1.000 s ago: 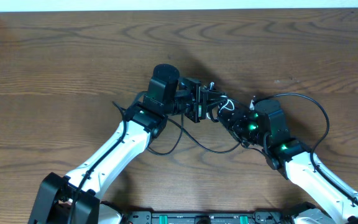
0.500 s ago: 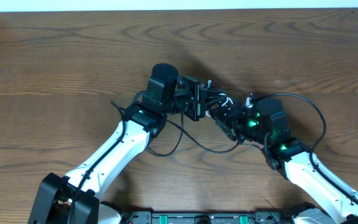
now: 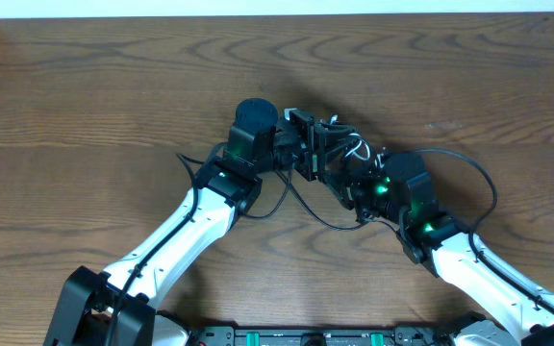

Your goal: Untangle cables

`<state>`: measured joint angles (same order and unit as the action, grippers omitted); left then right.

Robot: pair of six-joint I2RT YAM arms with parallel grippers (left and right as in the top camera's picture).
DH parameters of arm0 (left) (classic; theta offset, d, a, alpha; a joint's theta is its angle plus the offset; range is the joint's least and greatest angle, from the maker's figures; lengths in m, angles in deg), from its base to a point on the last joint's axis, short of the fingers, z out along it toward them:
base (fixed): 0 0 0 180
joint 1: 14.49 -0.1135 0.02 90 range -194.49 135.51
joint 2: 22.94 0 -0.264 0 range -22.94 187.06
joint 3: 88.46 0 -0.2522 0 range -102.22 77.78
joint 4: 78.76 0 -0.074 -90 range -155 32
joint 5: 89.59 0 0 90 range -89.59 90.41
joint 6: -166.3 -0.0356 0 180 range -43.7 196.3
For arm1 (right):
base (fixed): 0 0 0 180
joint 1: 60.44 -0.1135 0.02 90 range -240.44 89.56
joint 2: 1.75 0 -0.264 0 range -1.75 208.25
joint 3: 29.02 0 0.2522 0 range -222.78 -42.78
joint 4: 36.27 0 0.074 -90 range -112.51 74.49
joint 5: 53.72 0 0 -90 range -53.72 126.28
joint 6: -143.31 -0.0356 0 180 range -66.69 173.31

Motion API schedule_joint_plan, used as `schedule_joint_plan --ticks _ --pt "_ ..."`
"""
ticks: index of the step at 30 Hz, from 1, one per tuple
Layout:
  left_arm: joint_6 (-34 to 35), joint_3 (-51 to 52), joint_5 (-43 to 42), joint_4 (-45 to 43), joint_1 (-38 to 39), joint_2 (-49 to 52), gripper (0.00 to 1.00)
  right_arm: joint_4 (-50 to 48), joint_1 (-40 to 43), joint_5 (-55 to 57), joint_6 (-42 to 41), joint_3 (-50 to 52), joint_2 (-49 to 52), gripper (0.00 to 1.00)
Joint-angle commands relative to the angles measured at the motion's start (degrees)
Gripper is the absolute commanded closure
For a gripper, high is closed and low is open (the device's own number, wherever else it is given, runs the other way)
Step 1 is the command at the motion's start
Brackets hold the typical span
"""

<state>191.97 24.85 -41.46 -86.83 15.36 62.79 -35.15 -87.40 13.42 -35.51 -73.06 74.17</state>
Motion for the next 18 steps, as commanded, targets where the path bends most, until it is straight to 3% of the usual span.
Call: schedule_joint_plan --ticks 1,12,18 --pt "-0.48 -1.79 0.52 -3.67 -1.40 -0.90 0.92 5.51 -2.27 0.59 16.33 1.05 1.55 0.99" --pt "-16.70 -1.79 0.02 -6.95 -15.72 -1.51 0.92 27.34 5.99 10.19 34.95 1.05 -4.39 0.99" --pt "-18.95 -1.79 -1.51 -6.99 -22.47 -1.53 0.92 34.25 13.49 17.38 41.33 1.05 -13.81 0.99"
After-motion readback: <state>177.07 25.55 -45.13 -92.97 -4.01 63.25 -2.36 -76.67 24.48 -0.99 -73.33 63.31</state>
